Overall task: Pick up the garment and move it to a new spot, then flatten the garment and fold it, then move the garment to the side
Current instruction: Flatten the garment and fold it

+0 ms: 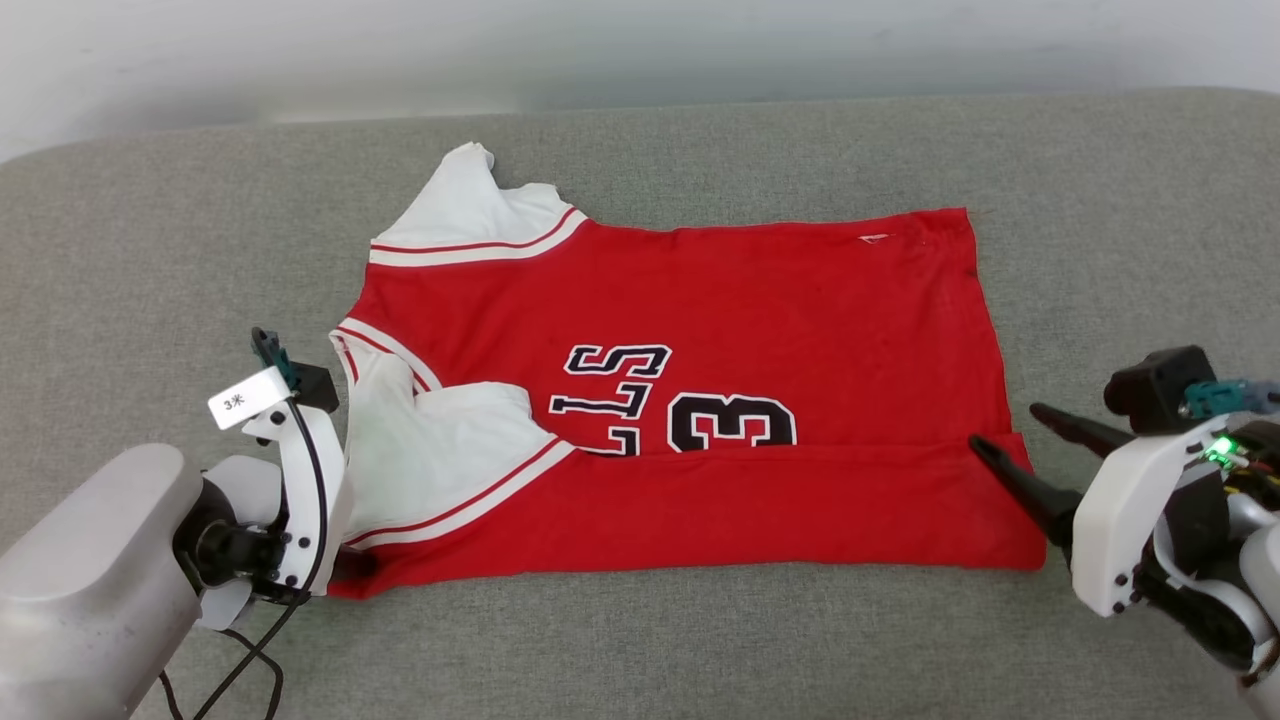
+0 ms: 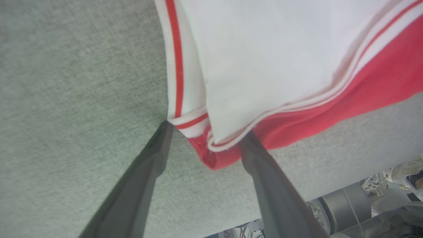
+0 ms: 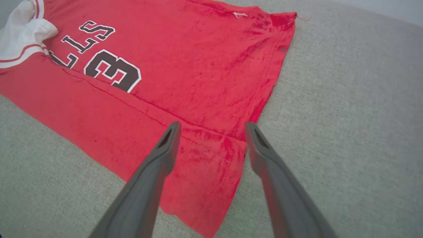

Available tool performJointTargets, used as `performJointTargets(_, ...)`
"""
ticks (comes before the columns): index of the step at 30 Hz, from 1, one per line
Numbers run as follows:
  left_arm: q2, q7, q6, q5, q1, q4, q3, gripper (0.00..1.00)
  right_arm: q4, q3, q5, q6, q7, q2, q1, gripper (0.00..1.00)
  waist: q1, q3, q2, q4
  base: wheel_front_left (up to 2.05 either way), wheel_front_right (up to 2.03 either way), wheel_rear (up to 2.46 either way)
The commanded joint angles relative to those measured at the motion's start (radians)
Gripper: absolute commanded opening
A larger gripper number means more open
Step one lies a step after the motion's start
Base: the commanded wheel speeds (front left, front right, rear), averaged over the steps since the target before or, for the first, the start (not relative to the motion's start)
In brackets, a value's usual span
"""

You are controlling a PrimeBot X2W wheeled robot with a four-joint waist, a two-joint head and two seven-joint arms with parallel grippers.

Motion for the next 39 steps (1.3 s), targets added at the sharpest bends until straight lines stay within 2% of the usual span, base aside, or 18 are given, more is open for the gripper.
performJointTargets(1,-0.035,-0.008,-0.009,0.005,0.056,0.027,-0.031,0.00,0.002,0.000,0.006,0.000,-0.006,-0.010,-0.025,1.00,0.0001,-0.005,-0.0001,0.003,0.00,0.00,0.00)
performJointTargets(6,-0.024,-0.042,-0.032,0.010,0.034,0.018,-0.024,0.00,-0.015,0.012,0.011,0.000,0.031,-0.050,-0.083,1.00,0.0001,-0.028,-0.0001,0.011,0.00,0.00,0.00)
performJointTargets(11,0.002,-0.075,-0.046,0.022,0.018,-0.018,-0.022,0.00,-0.051,0.052,0.046,0.000,0.188,-0.131,-0.153,1.00,0.0001,-0.054,-0.0001,0.023,0.00,0.00,0.00)
performJointTargets(12,0.002,-0.075,-0.046,0.022,0.018,-0.018,-0.022,0.00,-0.051,0.052,0.046,0.000,0.188,-0.131,-0.153,1.00,0.0001,-0.054,-0.0001,0.023,0.00,0.00,0.00)
performJointTargets(13,0.009,-0.088,-0.049,0.021,0.017,-0.033,-0.019,0.00,-0.066,0.076,0.077,0.000,0.283,-0.160,-0.170,1.00,0.0001,-0.061,-0.0001,0.029,0.00,0.00,0.00)
performJointTargets(16,0.016,-0.100,-0.053,0.023,0.017,-0.055,-0.020,0.00,-0.079,0.104,0.129,0.000,0.430,-0.193,-0.192,1.00,0.0001,-0.063,-0.0001,0.037,0.00,0.00,0.00)
performJointTargets(17,0.016,-0.100,-0.053,0.023,0.017,-0.055,-0.020,0.00,-0.079,0.104,0.129,0.000,0.430,-0.193,-0.192,1.00,0.0001,-0.063,-0.0001,0.037,0.00,0.00,0.00)
performJointTargets(18,0.019,-0.106,-0.053,0.027,0.013,-0.070,-0.023,0.00,-0.082,0.121,0.143,0.000,0.500,-0.203,-0.200,1.00,0.0001,-0.059,-0.0001,0.044,0.00,0.00,0.00)
performJointTargets(21,0.015,-0.116,-0.054,0.032,0.006,-0.089,-0.025,0.00,-0.063,0.137,0.153,0.000,0.565,-0.195,-0.187,1.00,0.0001,-0.049,-0.0001,0.055,0.00,0.00,0.00)
performJointTargets(26,0.003,-0.124,-0.055,0.043,-0.010,-0.106,-0.033,0.00,0.001,0.140,0.145,-0.001,0.593,-0.145,-0.163,1.00,0.0001,-0.022,-0.0001,0.074,0.00,0.00,0.00)
performJointTargets(33,-0.009,-0.131,-0.057,0.050,-0.025,-0.122,-0.040,0.00,0.105,0.151,0.126,0.000,0.563,-0.078,-0.143,1.00,0.0001,0.008,-0.0001,0.091,0.00,0.00,0.00)
performJointTargets(39,-0.013,-0.148,-0.059,0.049,-0.023,-0.122,-0.045,0.00,0.171,0.206,0.148,0.001,0.519,-0.021,-0.105,1.00,0.0001,0.020,-0.0001,0.098,0.00,0.00,0.00)
